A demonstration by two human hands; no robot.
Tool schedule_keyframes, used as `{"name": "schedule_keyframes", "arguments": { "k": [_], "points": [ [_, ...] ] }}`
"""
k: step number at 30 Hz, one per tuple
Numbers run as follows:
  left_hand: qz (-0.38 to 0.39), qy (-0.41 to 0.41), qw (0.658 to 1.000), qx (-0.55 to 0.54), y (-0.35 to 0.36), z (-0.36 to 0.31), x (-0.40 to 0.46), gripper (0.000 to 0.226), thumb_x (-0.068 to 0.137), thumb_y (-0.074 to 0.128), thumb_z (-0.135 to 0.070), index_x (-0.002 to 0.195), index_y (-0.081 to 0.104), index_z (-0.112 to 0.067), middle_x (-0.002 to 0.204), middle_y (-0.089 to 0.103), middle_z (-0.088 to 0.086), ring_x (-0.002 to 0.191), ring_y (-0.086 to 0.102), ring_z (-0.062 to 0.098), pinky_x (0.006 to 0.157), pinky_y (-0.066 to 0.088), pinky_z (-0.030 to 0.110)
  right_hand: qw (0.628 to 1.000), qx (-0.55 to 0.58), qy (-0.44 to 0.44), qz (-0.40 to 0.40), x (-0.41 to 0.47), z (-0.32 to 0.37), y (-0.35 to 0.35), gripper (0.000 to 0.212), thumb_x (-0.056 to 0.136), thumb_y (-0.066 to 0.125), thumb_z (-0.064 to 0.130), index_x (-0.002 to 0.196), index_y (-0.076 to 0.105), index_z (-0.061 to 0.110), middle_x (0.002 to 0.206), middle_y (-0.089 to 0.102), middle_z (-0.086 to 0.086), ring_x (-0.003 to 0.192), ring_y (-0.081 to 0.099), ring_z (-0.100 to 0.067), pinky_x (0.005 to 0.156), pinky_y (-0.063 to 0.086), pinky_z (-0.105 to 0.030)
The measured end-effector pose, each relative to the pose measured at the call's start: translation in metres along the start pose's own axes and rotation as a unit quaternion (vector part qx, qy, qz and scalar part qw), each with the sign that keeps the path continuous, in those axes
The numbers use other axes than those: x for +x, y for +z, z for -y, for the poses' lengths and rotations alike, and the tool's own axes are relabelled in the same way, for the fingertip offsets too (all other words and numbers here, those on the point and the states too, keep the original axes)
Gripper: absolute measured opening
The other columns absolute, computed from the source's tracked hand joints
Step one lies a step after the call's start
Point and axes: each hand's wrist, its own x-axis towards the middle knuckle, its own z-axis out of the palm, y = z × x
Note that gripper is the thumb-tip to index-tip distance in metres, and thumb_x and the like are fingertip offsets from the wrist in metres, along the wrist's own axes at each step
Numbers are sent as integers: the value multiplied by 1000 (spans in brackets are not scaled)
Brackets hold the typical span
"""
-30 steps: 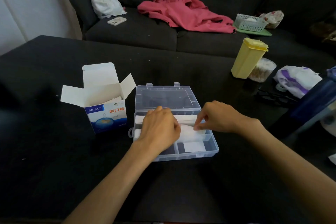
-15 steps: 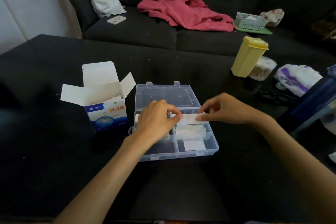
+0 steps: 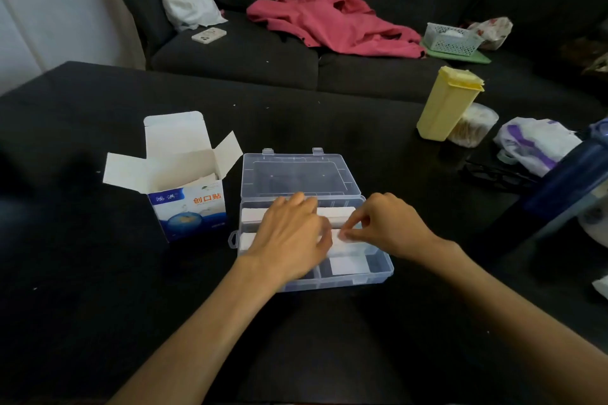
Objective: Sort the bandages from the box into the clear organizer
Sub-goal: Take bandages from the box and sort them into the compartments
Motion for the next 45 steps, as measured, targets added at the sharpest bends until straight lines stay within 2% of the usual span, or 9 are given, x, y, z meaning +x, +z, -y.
{"name": "schedule_keyframes", "arguments": {
  "k": [4, 8, 13, 17, 22, 30, 33, 40, 45],
  "points": [
    [19, 2, 1000, 7, 1, 1, 0, 38, 99, 35, -39, 114, 66, -24, 103, 51, -3, 100, 43, 13, 89, 35, 31, 998, -49, 0, 27, -1, -1, -13, 25, 82, 68, 36, 104, 70, 26, 69, 46, 17, 60, 46, -6, 54, 32, -11],
    [25, -16, 1000, -10, -3, 1, 2, 31, 96, 44, -39, 116, 65, -28, 95, 43, -6, 100, 41, 11, 92, 36, 29, 991, -90, 2, 98, 3, 3, -16, 28, 86, 64, 33, 113, 67, 27, 94, 54, 8, 77, 50, -7, 61, 36, -14],
    [22, -59, 998, 6, -2, -2, 2, 32, 94, 47, -39, 114, 68, -26, 109, 54, -3, 105, 45, 13, 94, 38, 30, 988, -41, 7, 148, 13, 6, -20, 23, 85, 67, 25, 106, 72, 19, 68, 51, 16, 58, 46, -7, 57, 36, -12],
    [26, -86, 996, -23, -3, -3, 2, 30, 93, 49, -37, 108, 69, -21, 112, 56, -2, 108, 47, 14, 97, 39, 31, 988, -74, 37, 131, 17, 0, -28, 26, 80, 71, 32, 103, 71, 21, 96, 65, 7, 77, 53, -5, 73, 44, -20],
    [45, -134, 986, -86, -3, 0, 6, 21, 87, 60, -35, 101, 74, -26, 105, 63, -5, 102, 51, 14, 92, 48, 33, 972, -126, 90, 177, 22, -5, -25, 33, 78, 72, 37, 106, 69, 20, 101, 67, 5, 78, 56, -7, 79, 50, -24],
    [33, -143, 985, -93, -1, 0, 7, 22, 88, 61, -32, 104, 73, -25, 105, 64, -3, 104, 51, 16, 90, 50, 32, 977, -166, -50, 126, 15, 0, -28, 23, 85, 64, 34, 108, 68, 32, 116, 62, 8, 85, 51, -5, 61, 37, -12],
    [33, -140, 985, -95, -2, -1, 7, 22, 88, 61, -32, 105, 73, -25, 106, 64, -4, 105, 51, 16, 90, 49, 32, 972, -164, -57, 155, 16, 1, -25, 28, 88, 61, 35, 115, 65, 30, 124, 60, 7, 96, 57, -9, 70, 41, -15],
    [41, -158, 982, -98, 1, 1, 9, 23, 86, 63, -32, 105, 73, -24, 110, 63, -3, 105, 52, 16, 93, 47, 33, 972, -152, -23, 177, 27, 2, -22, 29, 79, 71, 38, 102, 72, 19, 110, 67, 4, 89, 58, -9, 84, 51, -26],
    [2, -139, 982, -128, -10, 1, 3, 21, 89, 61, -31, 108, 70, -31, 111, 64, -6, 99, 55, 12, 77, 43, 21, 982, -151, -30, 109, 18, 8, -28, 31, 76, 72, 42, 98, 74, 20, 97, 67, 7, 77, 56, -8, 65, 44, -16]
  ]
}}
